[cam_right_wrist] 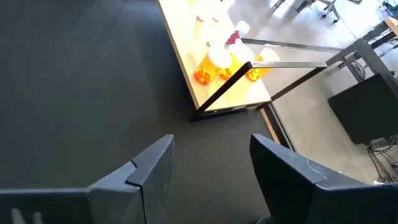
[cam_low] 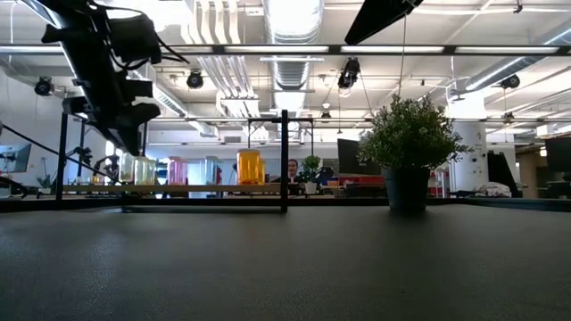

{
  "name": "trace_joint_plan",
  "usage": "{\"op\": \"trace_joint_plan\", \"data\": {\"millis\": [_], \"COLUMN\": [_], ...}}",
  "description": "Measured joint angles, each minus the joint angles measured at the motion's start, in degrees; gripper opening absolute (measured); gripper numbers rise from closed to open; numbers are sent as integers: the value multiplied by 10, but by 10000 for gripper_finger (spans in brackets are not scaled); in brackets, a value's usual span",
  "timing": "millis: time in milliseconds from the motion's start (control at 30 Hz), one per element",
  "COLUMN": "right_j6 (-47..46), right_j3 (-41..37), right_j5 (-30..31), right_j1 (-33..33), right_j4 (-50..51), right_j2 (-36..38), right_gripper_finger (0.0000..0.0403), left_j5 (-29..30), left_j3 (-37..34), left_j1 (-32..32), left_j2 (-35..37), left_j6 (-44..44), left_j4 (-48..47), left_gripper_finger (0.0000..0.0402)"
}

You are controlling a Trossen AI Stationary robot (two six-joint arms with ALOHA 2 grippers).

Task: Pick and place medicine bottles onto shelf by color
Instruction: Put the yellow medicine bottle on the shelf aligned with the other yellow medicine bottles

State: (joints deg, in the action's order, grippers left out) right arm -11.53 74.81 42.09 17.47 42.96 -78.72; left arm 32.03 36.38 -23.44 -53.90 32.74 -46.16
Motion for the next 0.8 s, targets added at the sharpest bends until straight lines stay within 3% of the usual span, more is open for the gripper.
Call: {"op": "trace_joint_plan", "data": {"millis": [800], "right_j6": [0], "right_j3": [0], "right_j5": [0], "right_j1": [0], "right_j4": [0], "right_j2": [0], "right_gripper_finger": [203], "left_j5": [30], "left_j3": [-2], "left_j1": [-8], "left_j2": [-3], "left_j6": [166], "left_j4": [2], "left_gripper_finger": [103]}}
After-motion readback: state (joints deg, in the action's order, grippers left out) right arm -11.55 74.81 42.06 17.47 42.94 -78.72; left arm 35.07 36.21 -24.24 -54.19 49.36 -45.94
